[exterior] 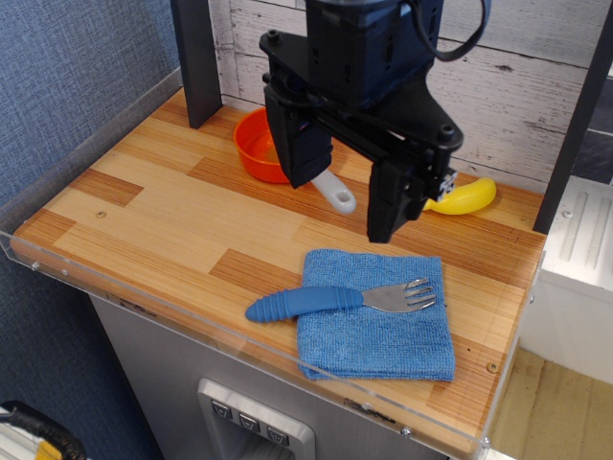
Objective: Pick up the red pan and place it on the left front corner of the table
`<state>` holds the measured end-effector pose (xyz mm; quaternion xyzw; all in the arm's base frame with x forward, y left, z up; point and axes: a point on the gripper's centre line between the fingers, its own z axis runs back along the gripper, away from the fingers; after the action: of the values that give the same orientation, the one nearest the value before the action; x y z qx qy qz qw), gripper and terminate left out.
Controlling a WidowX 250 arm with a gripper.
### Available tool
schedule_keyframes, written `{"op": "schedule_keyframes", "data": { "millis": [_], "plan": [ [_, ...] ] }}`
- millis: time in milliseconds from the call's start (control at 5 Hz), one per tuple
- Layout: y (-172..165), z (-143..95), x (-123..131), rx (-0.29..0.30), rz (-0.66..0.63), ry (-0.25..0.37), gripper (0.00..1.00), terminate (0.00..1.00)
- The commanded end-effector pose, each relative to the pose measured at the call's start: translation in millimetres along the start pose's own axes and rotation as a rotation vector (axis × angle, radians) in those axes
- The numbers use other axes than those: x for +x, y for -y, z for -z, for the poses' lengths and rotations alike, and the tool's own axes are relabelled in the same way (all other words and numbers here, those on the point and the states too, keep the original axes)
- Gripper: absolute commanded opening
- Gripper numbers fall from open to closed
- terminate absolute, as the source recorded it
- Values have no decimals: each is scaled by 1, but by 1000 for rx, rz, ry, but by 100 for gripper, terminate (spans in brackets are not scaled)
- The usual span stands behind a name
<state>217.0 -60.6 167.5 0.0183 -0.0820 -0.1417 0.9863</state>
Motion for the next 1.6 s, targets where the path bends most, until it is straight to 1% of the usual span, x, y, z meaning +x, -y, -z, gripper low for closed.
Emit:
{"op": "schedule_keyframes", "data": {
  "millis": [0,200,400,600,800,1000,1200,1400],
  "plan": [
    [0,0,0,0,0,0,100,0],
    [-22,7,11,29,-153,-26,100,0],
    [-52,17,23,25,-374,-40,100,0],
    [-91,38,39,80,-619,-24,100,0],
    [-127,55,45,127,-865,-22,100,0],
    [-150,76,44,164,-1077,-29,100,0],
    [-170,90,43,189,-1241,-12,100,0],
    [-188,102,47,182,-1340,8,100,0]
  ]
}}
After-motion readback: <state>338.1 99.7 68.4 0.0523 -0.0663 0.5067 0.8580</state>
